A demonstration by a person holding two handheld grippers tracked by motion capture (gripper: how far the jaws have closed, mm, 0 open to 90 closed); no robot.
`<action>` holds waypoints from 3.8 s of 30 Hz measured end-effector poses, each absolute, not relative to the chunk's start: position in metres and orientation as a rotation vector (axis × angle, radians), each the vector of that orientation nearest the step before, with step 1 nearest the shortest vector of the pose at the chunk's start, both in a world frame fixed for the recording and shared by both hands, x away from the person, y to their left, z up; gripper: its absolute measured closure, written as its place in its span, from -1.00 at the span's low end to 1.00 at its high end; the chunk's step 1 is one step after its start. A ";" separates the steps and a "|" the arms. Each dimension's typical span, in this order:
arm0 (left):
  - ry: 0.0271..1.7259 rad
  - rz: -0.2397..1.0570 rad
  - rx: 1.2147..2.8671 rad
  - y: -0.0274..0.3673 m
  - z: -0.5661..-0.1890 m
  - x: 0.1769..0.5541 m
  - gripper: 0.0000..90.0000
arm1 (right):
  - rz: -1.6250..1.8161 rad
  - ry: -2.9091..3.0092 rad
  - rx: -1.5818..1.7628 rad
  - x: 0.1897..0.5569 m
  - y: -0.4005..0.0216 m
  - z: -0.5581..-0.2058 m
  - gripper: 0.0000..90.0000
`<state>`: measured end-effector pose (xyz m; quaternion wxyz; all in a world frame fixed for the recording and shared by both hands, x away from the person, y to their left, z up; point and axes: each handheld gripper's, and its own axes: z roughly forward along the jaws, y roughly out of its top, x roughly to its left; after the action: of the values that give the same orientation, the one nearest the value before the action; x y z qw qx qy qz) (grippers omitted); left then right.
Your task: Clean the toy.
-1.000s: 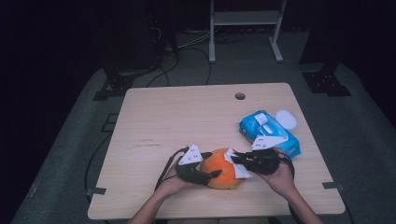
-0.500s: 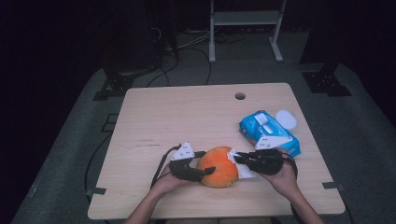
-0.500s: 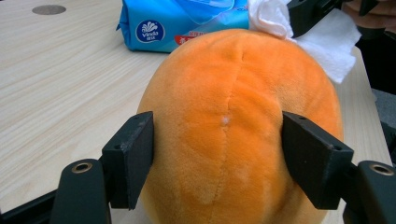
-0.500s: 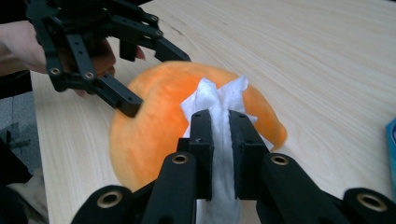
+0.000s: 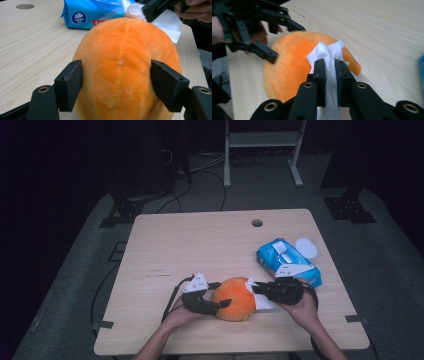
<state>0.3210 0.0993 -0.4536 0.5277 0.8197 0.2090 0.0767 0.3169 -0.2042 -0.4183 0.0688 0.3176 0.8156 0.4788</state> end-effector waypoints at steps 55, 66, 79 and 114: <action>0.408 0.260 1.981 0.069 -0.449 0.304 -0.44 | 1.450 2.448 0.892 0.304 -0.192 -0.410 0.77; 0.390 0.292 2.003 0.061 -0.446 0.300 -0.45 | 1.422 2.429 0.903 0.305 -0.189 -0.411 0.78; 0.454 0.236 1.981 0.067 -0.446 0.307 -0.60 | 1.387 2.433 0.922 0.307 -0.199 -0.415 0.78; 0.434 0.252 1.958 0.070 -0.438 0.302 -0.29 | 1.424 2.440 0.755 0.292 -0.171 -0.395 0.77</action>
<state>0.3022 0.0705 -0.4378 0.5315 0.8205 0.1819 0.1055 0.2920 -0.1713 -0.3953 0.1085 0.2566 0.8294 0.4842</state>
